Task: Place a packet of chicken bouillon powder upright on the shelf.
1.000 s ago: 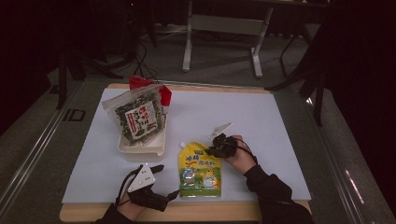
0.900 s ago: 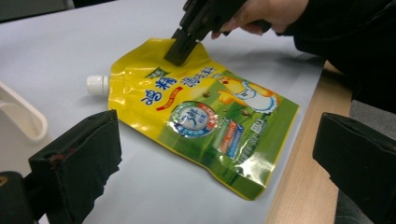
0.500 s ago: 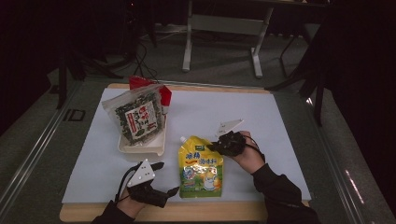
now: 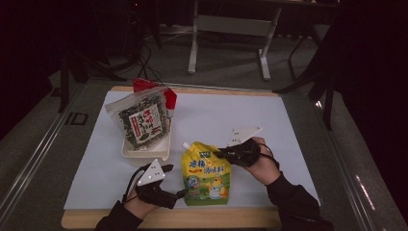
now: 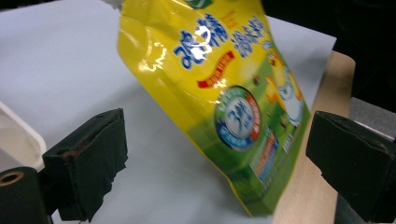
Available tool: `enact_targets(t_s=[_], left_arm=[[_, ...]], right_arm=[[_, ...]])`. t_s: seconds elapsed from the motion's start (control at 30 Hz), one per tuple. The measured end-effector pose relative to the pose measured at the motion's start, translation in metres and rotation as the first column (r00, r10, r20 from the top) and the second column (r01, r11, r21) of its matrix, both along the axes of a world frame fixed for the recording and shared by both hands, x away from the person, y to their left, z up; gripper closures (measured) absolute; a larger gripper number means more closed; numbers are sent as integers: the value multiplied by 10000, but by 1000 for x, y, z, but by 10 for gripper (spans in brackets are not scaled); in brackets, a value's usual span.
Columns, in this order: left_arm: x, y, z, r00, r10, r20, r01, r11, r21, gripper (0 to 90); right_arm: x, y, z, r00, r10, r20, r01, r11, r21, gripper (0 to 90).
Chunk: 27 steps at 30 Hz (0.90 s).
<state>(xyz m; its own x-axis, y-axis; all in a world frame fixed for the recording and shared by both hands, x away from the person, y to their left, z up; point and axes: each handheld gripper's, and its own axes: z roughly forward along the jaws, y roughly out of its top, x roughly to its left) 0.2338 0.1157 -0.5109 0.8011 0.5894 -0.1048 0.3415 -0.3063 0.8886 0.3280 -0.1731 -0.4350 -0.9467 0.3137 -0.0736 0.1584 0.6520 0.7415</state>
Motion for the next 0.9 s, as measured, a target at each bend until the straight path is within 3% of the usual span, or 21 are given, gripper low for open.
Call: enact_targets(t_s=[0.1,0.17,0.37,0.5,0.63,0.77,0.87,0.9], left_arm=[[4,-1,2,10000,-23,4,23,10000,-45,159],[7,-2,4,9999,-83,-79,82,9999,-71,168],[13,-3,12,9994,-329,47,330,9992,-225,352],[14,-4,15,9979,-268,594,264,9996,78,443],[16,-7,18,9965,-396,739,392,9992,65,557],[19,-4,20,9966,-596,565,613,9977,-285,675],[18,-3,24,9955,-772,552,786,9966,-239,834],[18,-4,24,9950,-812,575,822,9965,-158,848]], right_arm=[[-7,-3,5,9998,196,49,-197,9996,226,875],[-13,-3,8,9994,309,173,-313,9992,267,875],[-23,-4,14,9977,595,327,-607,9975,371,875],[-29,-5,17,9969,696,371,-711,9967,404,873],[-33,-5,17,9966,671,469,-684,9973,271,871],[-32,-9,16,9976,616,326,-627,9975,331,869],[-32,-11,14,9980,567,289,-576,9978,319,869],[-32,-12,13,9980,573,264,-582,9977,360,869]])
